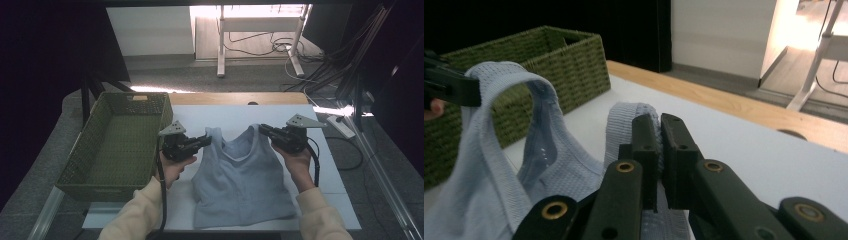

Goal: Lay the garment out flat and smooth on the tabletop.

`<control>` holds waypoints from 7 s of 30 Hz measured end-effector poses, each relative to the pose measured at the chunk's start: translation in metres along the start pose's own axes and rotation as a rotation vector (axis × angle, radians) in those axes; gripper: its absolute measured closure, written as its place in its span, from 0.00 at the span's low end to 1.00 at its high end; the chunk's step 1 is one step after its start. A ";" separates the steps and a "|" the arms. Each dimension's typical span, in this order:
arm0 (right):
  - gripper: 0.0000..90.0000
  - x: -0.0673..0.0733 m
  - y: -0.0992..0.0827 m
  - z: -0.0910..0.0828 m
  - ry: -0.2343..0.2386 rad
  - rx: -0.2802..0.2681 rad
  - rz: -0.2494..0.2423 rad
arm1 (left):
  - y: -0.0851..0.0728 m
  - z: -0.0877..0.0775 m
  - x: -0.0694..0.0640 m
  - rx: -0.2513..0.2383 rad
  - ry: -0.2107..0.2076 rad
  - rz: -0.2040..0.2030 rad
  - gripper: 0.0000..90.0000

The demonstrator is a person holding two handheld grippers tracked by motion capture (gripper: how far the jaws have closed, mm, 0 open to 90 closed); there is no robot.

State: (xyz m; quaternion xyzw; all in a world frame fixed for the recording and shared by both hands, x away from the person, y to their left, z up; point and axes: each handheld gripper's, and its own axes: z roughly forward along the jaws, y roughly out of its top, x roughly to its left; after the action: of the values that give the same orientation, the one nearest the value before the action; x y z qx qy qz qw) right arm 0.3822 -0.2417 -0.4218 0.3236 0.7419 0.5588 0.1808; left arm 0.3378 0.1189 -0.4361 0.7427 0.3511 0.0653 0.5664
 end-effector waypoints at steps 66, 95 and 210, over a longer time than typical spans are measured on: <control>0.95 0.043 0.098 -0.050 0.090 -0.365 -0.077 | 0.078 -0.074 -0.016 -0.211 -0.072 0.066 0.94; 0.95 0.078 0.099 -0.084 0.115 -0.386 -0.147 | 0.064 -0.107 -0.042 -0.224 -0.105 0.093 0.94; 0.47 0.038 -0.051 -0.037 -0.070 0.242 0.000 | -0.005 -0.066 -0.014 0.102 0.100 0.040 0.29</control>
State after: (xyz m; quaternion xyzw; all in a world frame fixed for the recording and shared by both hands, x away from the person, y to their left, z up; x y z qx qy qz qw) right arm 0.3172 -0.2502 -0.4555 0.3625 0.7972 0.4534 0.1659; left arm 0.2925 0.1642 -0.4135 0.7735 0.3667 0.0956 0.5080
